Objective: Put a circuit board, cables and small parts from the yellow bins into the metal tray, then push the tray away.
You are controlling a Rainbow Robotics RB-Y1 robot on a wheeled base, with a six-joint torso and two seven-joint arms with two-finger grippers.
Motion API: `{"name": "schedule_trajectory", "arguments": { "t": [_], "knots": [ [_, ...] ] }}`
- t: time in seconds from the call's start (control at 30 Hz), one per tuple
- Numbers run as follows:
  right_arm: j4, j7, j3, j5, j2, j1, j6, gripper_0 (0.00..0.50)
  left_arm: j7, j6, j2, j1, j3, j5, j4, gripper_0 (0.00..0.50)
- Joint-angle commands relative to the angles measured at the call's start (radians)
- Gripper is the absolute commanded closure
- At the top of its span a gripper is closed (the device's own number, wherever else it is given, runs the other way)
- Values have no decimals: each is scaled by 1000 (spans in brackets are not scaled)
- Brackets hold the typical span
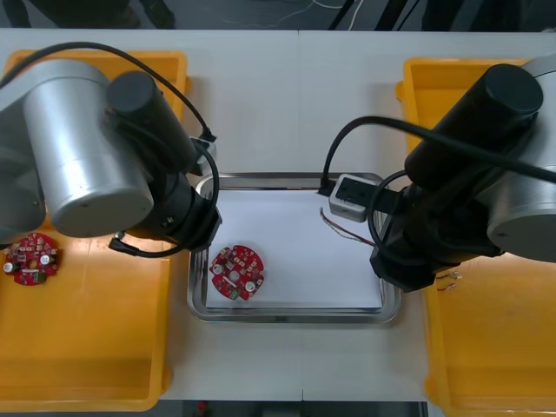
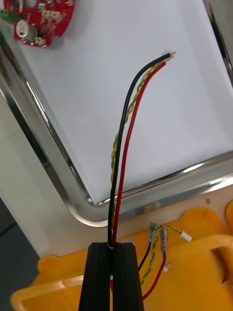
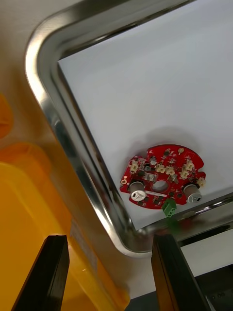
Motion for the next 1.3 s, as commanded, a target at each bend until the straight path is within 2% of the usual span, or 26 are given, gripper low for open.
{"name": "schedule_trajectory", "arguments": {
  "t": [0.03,0.2,0.33,0.47,0.6,0.77,0.87,1.0,1.17,1.3],
  "knots": [
    [16,153,78,85,61,-46,8,500,34,80,47,-36,111,47,-33,0],
    [50,288,143,168,112,-48,17,500,32,117,63,-29,172,59,-32,0],
    [83,384,180,210,147,-45,19,500,21,117,69,27,264,67,-32,0],
    [126,450,190,242,184,-40,19,500,-52,117,87,93,353,78,-32,0],
    [154,460,221,277,190,-40,12,500,-106,117,101,148,419,78,-32,0],
    [186,461,258,366,191,-6,-20,500,-175,117,120,214,506,75,-26,0],
    [211,461,258,368,198,9,-31,500,-217,117,124,246,557,73,-20,0],
    [234,464,258,366,205,29,-49,500,-275,117,127,260,598,69,14,0],
    [266,464,259,395,237,73,-78,500,-361,117,127,260,624,10,80,0],
    [297,464,261,415,256,106,-104,500,-413,117,127,258,652,-6,137,0]
  ]
}}
